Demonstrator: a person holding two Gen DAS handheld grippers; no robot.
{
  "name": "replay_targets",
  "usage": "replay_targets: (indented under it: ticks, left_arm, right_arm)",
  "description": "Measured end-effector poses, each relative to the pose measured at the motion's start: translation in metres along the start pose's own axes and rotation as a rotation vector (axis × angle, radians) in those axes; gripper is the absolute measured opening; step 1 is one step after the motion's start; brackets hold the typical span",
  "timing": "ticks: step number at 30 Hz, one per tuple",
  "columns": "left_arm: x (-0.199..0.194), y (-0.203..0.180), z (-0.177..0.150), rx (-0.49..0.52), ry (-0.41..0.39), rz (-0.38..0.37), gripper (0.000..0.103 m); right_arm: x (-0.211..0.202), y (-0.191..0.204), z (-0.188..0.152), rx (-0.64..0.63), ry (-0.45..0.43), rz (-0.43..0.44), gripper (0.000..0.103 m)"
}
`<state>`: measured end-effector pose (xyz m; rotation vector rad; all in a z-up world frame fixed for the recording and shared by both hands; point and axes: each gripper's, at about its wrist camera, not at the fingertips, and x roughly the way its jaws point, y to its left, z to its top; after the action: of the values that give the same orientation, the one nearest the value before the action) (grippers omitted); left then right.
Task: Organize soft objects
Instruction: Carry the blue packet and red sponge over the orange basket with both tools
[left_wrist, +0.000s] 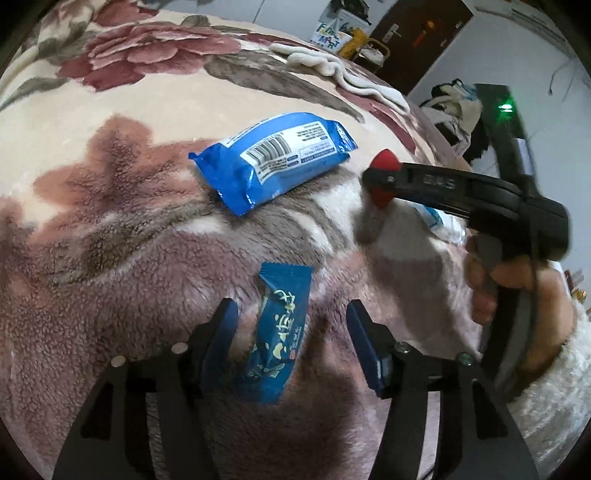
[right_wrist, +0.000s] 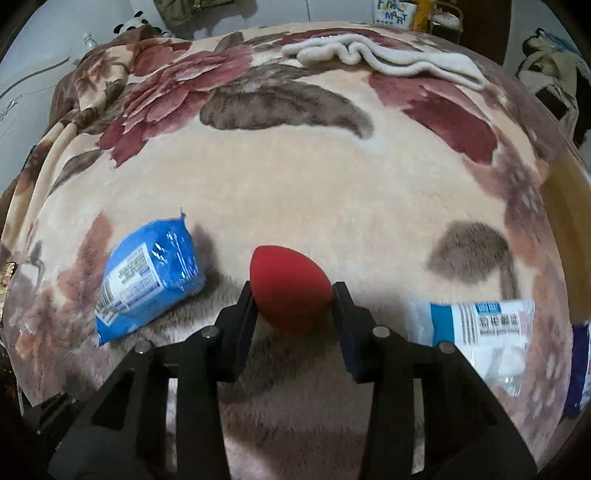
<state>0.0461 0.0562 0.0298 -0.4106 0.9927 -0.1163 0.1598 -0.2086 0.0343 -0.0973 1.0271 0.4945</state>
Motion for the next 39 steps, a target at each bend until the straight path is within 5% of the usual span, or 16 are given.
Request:
replay_targets:
  ticks: [5, 8, 11, 17, 25, 39]
  left_arm:
    - [0.007, 0.001, 0.002, 0.006, 0.018, 0.033, 0.057]
    - [0.014, 0.002, 0.004, 0.001, 0.031, 0.087, 0.032]
    - [0.011, 0.005, 0.004, -0.010, 0.038, 0.101, 0.021]
    - [0.005, -0.008, 0.002, 0.002, 0.046, 0.105, 0.021]
    - [0.012, -0.012, -0.010, -0.046, 0.079, 0.125, 0.021]
    - [0.000, -0.040, -0.020, 0.026, 0.076, 0.140, 0.021]
  right_arm:
    - [-0.029, 0.000, -0.030, 0.000, 0.038, 0.033, 0.041]
    - [-0.042, -0.004, -0.052, 0.019, 0.090, 0.055, 0.041]
    - [-0.050, -0.011, -0.072, 0.055, 0.135, 0.078, 0.041]
    - [-0.036, -0.017, -0.094, 0.086, 0.179, 0.051, 0.043]
    - [-0.029, -0.008, -0.096, 0.090, 0.119, 0.017, 0.048]
    - [-0.055, -0.003, -0.111, 0.080, 0.071, -0.002, 0.045]
